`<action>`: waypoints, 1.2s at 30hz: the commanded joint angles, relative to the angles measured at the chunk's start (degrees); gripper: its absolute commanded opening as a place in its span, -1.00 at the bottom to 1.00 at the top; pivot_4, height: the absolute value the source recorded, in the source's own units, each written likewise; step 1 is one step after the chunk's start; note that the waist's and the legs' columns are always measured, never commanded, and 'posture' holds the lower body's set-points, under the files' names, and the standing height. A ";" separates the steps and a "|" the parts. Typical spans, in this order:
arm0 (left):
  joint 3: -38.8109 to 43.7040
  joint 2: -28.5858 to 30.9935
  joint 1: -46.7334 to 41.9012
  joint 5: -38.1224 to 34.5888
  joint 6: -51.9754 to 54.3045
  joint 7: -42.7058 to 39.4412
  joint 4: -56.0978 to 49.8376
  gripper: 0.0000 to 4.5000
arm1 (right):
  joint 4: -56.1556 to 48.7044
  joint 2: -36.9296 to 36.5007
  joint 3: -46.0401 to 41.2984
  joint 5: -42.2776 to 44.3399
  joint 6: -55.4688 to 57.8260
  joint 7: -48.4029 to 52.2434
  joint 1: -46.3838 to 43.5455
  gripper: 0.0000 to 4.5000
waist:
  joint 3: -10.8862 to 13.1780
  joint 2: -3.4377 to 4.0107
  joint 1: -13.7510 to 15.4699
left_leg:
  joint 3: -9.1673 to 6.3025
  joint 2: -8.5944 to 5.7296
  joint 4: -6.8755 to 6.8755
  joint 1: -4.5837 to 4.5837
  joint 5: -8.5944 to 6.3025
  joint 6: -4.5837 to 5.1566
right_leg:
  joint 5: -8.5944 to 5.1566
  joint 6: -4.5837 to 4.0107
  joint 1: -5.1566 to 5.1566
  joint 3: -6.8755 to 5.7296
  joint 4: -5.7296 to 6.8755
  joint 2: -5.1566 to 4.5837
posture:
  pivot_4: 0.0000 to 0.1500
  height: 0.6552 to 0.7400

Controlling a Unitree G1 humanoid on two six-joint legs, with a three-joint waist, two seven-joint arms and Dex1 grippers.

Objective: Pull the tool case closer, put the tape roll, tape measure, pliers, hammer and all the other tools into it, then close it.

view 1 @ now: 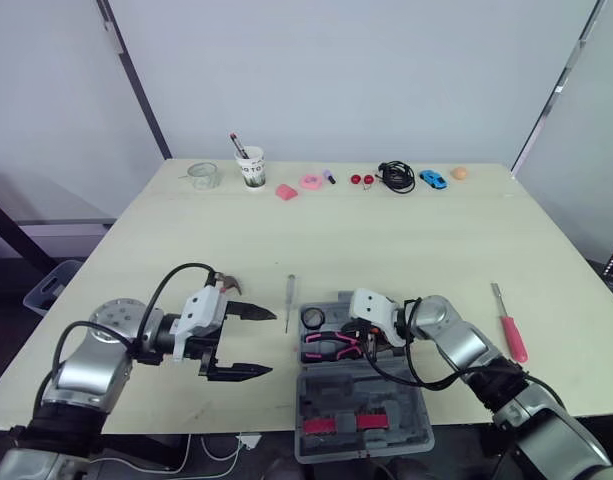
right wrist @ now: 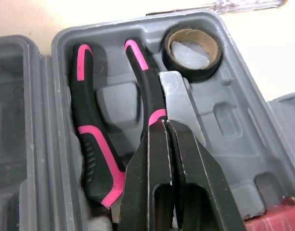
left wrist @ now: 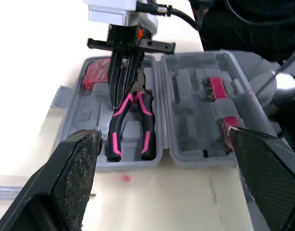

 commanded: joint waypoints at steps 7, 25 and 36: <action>8.94 -2.86 5.45 -5.67 5.06 9.80 -6.43 1.00 | -13.62 -1.66 -10.10 9.18 -2.07 0.57 7.41 -0.97 | 0.62 0.13 -0.63 | -0.07 0.04 -0.04 -0.12 0.00 0.00 | 0.01 0.00 -0.10 0.02 0.00 0.04 | 1.00 1.00; 24.86 -9.69 20.66 -4.68 4.81 26.62 -5.99 1.00 | -20.28 -10.43 -43.45 24.14 -9.46 -6.83 29.15 -0.97 | 0.64 -0.08 -1.36 | -0.15 0.06 -0.10 -0.55 0.00 0.00 | 0.02 0.02 -0.46 0.06 -0.12 -0.08 | 1.00 1.00; 33.24 -13.07 29.83 -4.66 0.37 30.29 0.85 1.00 | -18.12 -10.17 -58.36 31.61 -13.22 -5.72 46.73 0.69 | 0.65 -0.10 -1.44 | -0.17 0.15 -0.15 -0.43 -0.01 0.00 | 0.01 0.02 -0.47 0.15 -0.18 -0.19 | 1.00 1.00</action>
